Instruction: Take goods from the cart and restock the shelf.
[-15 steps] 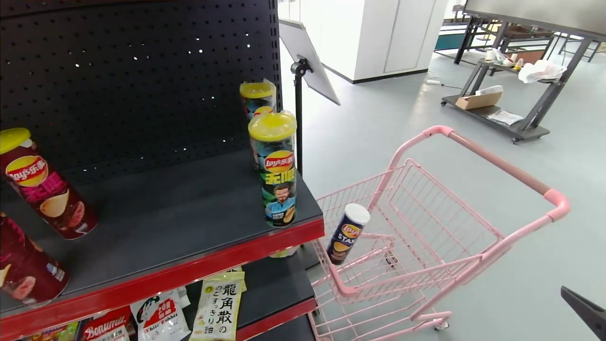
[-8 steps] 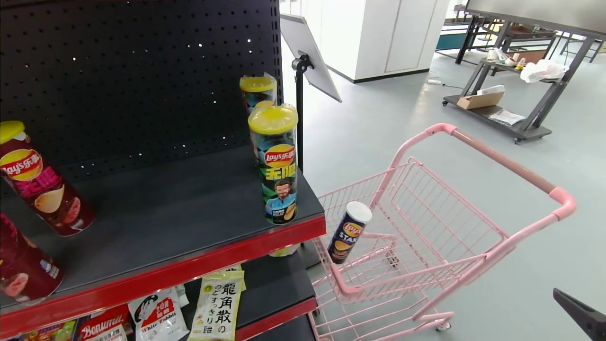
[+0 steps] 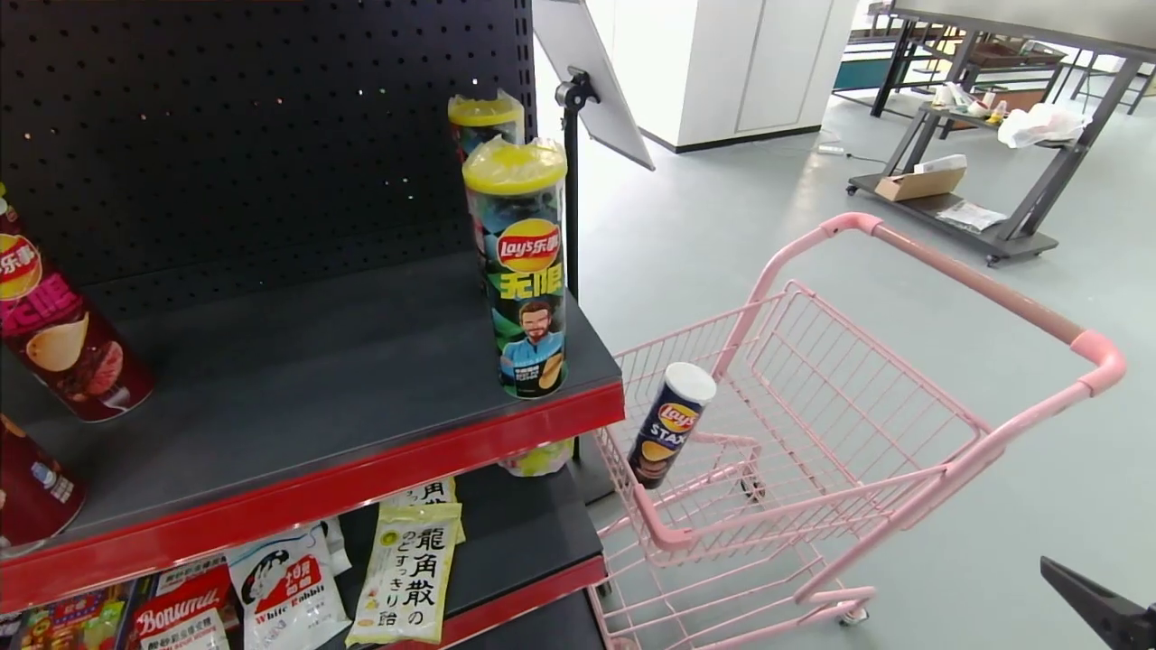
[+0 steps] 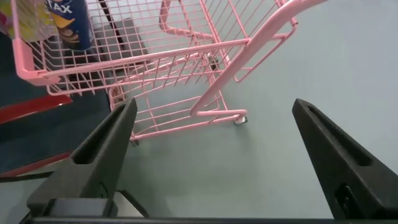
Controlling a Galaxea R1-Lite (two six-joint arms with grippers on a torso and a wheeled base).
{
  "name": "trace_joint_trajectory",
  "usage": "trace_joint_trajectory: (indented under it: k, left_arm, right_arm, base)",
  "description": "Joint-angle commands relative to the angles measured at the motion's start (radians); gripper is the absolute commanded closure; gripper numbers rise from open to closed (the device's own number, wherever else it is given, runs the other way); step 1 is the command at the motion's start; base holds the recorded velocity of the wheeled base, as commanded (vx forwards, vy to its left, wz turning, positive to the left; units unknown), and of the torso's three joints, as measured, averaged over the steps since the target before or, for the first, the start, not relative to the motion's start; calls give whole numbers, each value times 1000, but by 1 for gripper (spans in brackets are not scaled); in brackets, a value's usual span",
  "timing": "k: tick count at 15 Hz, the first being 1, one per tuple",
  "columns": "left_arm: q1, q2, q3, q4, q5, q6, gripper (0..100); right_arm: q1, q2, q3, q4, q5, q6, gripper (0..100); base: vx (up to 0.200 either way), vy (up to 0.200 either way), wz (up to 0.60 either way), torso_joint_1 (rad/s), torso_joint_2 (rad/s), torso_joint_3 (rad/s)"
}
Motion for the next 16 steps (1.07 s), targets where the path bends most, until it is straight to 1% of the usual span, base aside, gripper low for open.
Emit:
trace_joint_trajectory:
  k: [1, 7, 9, 10, 12, 13, 14, 15, 16]
  left_arm:
    - [1, -6, -1, 0, 0, 0, 0]
    - [1, -14, -1, 0, 1, 0, 0]
    - [1, -12, -1, 0, 3, 0, 0]
    - [1, -11, -1, 0, 3, 0, 0]
    - [1, -5, 1, 0, 3, 0, 0]
    - [1, -3, 1, 0, 4, -1, 0]
    - [1, 18, -4, -5, 14, -3, 0]
    - [4, 41, -12, -5, 18, -10, 0]
    - [6, 57, -13, -3, 26, -18, 0]
  right_arm:
    - [1, 33, -4, -1, 0, -4, 0]
    - [2, 99, -18, -2, 9, -27, 0]
    - [1, 171, -76, -4, 23, -35, 0]
    - [5, 257, -139, -6, 25, -32, 0]
    - [74, 418, -234, -13, 42, -12, 0]
    - [78, 470, -252, -42, 54, 14, 0]
    - [94, 544, -256, -153, 105, 43, 0]
    - [105, 617, -257, -236, 210, 40, 0]
    - [107, 699, -260, -320, 267, 22, 0]
  base:
    - [0, 0, 0, -159, 403, 237]
    - [0, 0, 0, -187, 504, 311]
    - [0, 0, 0, -61, 159, 110]
    - [0, 0, 0, -27, 66, 46]
    - [0, 0, 0, 0, 0, 0]
    - [0, 0, 0, 0, 0, 0]
    - [0, 0, 0, 0, 0, 0]
    - [0, 0, 0, 0, 0, 0]
    - [0, 0, 0, 0, 0, 0]
